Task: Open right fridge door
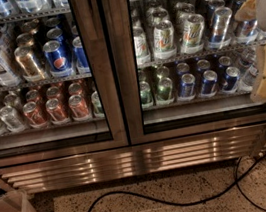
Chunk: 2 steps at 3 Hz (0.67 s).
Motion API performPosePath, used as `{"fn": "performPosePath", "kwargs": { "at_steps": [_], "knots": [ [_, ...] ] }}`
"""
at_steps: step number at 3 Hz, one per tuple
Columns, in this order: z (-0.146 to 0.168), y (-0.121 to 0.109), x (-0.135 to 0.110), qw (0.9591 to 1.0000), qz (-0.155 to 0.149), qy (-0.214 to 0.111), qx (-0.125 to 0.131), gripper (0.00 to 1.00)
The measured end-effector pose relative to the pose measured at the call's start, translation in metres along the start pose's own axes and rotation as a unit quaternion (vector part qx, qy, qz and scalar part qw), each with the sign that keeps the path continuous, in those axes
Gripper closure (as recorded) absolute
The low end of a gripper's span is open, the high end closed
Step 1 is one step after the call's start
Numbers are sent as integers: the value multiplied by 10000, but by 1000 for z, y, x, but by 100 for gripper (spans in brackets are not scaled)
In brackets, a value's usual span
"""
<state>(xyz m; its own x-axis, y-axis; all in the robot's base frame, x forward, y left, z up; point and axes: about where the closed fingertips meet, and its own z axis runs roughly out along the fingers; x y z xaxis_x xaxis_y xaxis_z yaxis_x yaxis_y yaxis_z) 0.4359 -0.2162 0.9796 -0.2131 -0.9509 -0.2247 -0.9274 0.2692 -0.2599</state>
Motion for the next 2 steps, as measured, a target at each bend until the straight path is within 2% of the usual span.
{"fn": "performPosePath", "kwargs": {
  "at_steps": [1, 2],
  "knots": [
    [5, -11, 6, 9985, 83, -526, 160, 0],
    [9, -35, -12, 9856, 209, -1632, 378, 0]
  ]
}}
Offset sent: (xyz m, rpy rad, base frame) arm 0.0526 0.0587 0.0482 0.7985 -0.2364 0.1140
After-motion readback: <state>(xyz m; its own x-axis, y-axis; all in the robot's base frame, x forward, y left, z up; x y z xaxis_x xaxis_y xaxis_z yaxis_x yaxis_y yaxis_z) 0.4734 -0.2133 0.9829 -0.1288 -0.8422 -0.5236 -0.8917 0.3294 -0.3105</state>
